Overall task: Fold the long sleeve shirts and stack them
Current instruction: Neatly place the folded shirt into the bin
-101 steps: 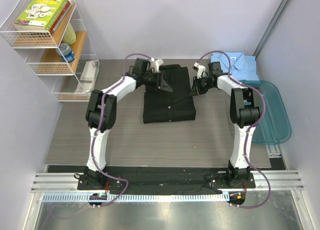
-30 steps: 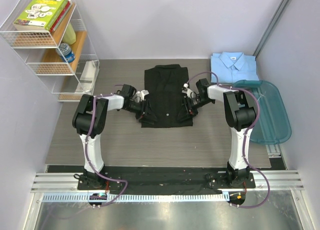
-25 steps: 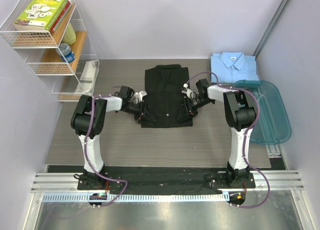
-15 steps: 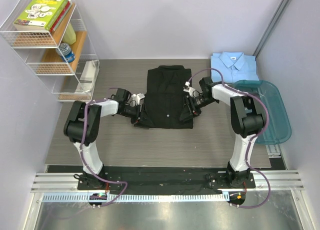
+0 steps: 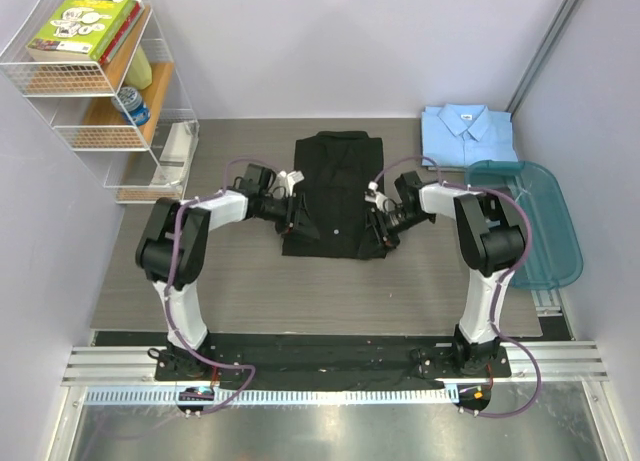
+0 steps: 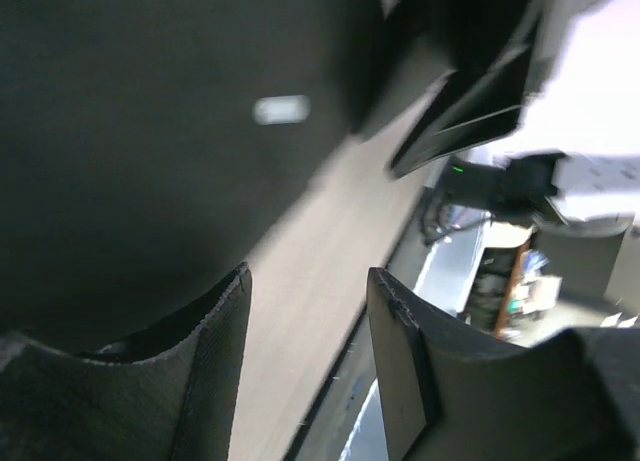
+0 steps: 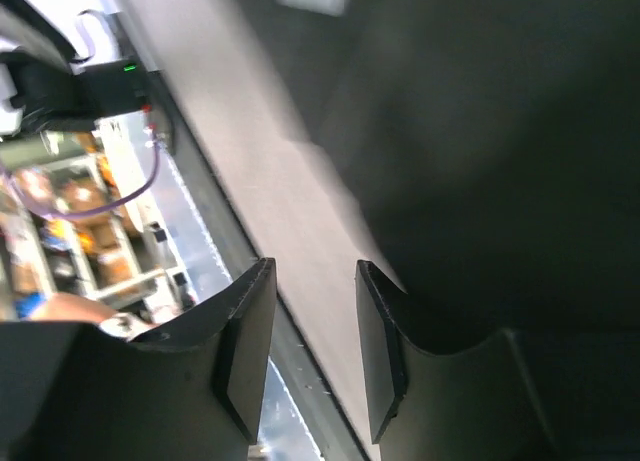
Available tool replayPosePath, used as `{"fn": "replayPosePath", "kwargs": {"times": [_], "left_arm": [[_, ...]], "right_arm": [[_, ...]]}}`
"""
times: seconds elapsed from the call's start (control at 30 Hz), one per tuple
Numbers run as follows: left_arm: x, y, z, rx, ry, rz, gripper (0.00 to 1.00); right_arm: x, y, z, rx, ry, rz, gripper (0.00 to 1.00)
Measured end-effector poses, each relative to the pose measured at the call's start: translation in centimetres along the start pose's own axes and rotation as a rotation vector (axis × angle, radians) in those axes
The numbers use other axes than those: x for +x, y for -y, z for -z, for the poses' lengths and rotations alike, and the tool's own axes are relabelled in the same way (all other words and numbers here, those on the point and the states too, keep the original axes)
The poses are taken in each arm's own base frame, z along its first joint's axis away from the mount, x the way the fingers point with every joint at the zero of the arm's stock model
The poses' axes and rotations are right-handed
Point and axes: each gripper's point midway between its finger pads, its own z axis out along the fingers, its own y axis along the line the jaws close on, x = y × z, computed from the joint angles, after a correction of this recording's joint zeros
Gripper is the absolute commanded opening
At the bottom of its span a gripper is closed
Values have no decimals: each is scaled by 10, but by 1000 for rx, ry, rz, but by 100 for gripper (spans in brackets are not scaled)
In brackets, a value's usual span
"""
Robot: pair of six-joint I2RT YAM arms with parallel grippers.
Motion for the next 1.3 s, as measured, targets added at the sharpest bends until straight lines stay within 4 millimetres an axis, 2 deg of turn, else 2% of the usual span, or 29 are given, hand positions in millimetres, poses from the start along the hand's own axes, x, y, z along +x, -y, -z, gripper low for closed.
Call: {"fn": "replayPosePath", "kwargs": {"times": [0.07, 0.1, 0.13, 0.3, 0.37, 0.5, 0.53, 0.6, 0.63, 0.7, 0.8, 0.87, 0.93, 1.0, 1.03, 1.13, 1.2, 1.3], "left_arm": [[8, -29, -8, -39, -23, 81, 48], [15, -47, -11, -61, -38, 139, 48], [21, -55, -12, -56, -52, 187, 48], [34, -54, -8, -23, -57, 216, 48], [46, -52, -6, -12, -65, 219, 50], [77, -38, 7, 7, -88, 202, 58], [81, -33, 11, 7, -89, 191, 71], [80, -19, 19, 13, -75, 146, 87], [75, -10, 24, 19, -57, 109, 94], [60, 11, 34, 35, -12, 30, 100], [45, 44, 44, 67, 47, -78, 100], [44, 52, 44, 79, 70, -93, 100], [50, 43, 40, 63, 67, -54, 100], [52, 20, 31, 19, 52, 23, 100], [51, 5, 26, -12, 40, 64, 98], [40, -34, 12, -86, 12, 148, 96], [29, -43, 7, -81, -18, 196, 94], [1, -49, 2, -76, -14, 182, 95]], "right_arm": [[11, 24, -4, 13, -16, -80, 41], [18, 33, -5, 0, -25, -141, 41], [23, 34, -5, -29, -31, -188, 41], [34, 33, -4, -77, -33, -266, 41], [44, 31, -5, -97, -45, -290, 44], [58, 22, 1, -87, -75, -253, 59], [59, 17, 5, -86, -76, -231, 72], [55, 4, 14, -94, -61, -188, 83], [49, -5, 20, -96, -40, -152, 97], [34, -24, 30, -96, 11, -77, 100], [3, -56, 42, -80, 125, 98, 100], [-8, -73, 38, -84, 157, 174, 100], [-18, -82, 25, -93, 166, 220, 100], [-26, -79, 9, -95, 158, 219, 100], [-31, -72, 0, -92, 154, 208, 100], [-39, -36, -23, -57, 143, 125, 100], [-40, -9, -32, -27, 138, 52, 100], [-52, -1, -25, -65, 162, 3, 100]]}}
